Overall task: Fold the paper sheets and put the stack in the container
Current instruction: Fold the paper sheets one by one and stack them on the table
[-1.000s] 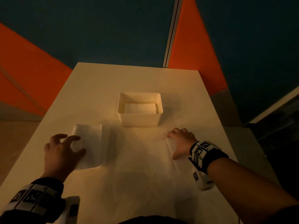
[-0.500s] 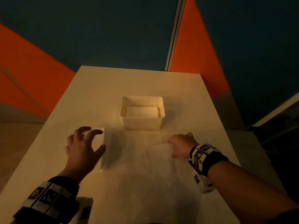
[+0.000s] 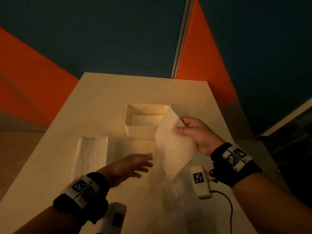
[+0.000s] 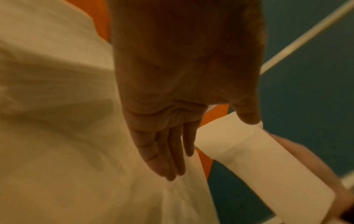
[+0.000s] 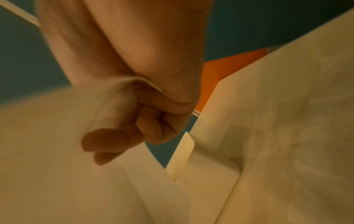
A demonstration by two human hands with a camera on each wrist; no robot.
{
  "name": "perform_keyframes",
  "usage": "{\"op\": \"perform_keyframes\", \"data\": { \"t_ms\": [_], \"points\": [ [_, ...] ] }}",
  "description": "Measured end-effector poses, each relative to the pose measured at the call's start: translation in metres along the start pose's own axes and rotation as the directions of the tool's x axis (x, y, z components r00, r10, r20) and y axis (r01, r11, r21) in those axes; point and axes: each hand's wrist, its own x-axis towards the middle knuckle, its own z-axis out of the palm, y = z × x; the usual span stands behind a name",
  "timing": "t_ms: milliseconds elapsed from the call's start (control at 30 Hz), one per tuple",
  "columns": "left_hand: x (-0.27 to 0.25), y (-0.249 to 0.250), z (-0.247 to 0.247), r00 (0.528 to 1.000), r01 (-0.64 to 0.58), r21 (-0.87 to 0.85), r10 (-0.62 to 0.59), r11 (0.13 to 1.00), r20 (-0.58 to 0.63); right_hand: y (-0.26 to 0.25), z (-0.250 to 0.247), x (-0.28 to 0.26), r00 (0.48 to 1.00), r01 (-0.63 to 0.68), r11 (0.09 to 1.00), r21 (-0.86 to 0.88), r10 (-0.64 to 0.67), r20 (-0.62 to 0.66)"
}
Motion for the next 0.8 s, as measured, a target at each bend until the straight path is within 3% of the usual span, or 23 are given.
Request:
{"op": "perform_keyframes", "data": {
  "t_ms": [133,233,333,467,633,800],
  "points": [
    [0.002,0.016,0.000,0.990,-0.139,-0.358,0.116,0.923,-0.086,0.002,0.014,-0.005,0.998,0.026,0.981,0.194,-0.015,-0.054],
    [0.002,0.020,0.002,0.978,-0.206,-0.469,0.169,0.859,-0.120,0.004,0.019,-0.011,1.000,0.018,0.964,0.264,-0.014,-0.020],
    [0.007,0.018,-0.001,0.954,-0.287,-0.567,0.175,0.772,-0.245,0.005,0.021,-0.014,1.000,-0.007,0.959,0.284,0.003,0.013],
    [0.008,0.015,-0.008,0.893,-0.421,-0.484,0.257,0.767,-0.369,0.010,0.020,-0.014,1.000,-0.027,0.966,0.258,0.029,-0.004],
    [-0.004,0.022,-0.017,0.814,-0.537,-0.237,0.423,0.809,-0.399,0.014,0.019,-0.014,0.999,-0.043,0.974,0.223,0.046,-0.007],
    [-0.011,0.028,-0.022,0.815,-0.556,-0.273,0.449,0.785,-0.368,0.017,0.019,-0.015,0.998,-0.057,0.965,0.257,0.060,-0.006]
  ]
}}
